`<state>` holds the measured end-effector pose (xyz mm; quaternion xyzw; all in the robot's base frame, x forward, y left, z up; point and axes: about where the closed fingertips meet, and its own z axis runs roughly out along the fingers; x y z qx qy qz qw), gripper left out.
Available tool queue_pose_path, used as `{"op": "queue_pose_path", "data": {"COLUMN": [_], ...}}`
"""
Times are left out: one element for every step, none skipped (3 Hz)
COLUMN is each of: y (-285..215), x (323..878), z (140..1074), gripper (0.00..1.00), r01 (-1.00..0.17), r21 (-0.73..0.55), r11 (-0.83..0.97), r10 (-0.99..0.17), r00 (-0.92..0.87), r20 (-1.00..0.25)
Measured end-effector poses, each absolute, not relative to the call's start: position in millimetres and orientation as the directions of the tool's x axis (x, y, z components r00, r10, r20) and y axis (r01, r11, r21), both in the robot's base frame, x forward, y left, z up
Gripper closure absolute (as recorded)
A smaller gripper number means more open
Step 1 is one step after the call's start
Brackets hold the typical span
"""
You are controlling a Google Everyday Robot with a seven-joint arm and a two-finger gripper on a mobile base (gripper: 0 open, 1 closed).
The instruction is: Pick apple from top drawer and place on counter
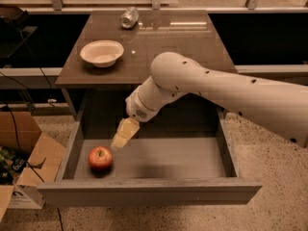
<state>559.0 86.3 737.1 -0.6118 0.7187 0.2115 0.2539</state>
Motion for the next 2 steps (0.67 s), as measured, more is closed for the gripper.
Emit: {"op": "queue_pose_path", "data": {"y": [129.0, 158.2], "x": [550.5, 541.1], "z": [700.6, 679.8], "gripper": [0.0, 0.0], "r01": [-0.995, -0.995], "r21": [0.049, 0.081], "r11": [0.086, 0.054], "r10": [-0.764, -0.75], "r00": [-0.098, -0.094], "r20": [-0.637, -0.655]}}
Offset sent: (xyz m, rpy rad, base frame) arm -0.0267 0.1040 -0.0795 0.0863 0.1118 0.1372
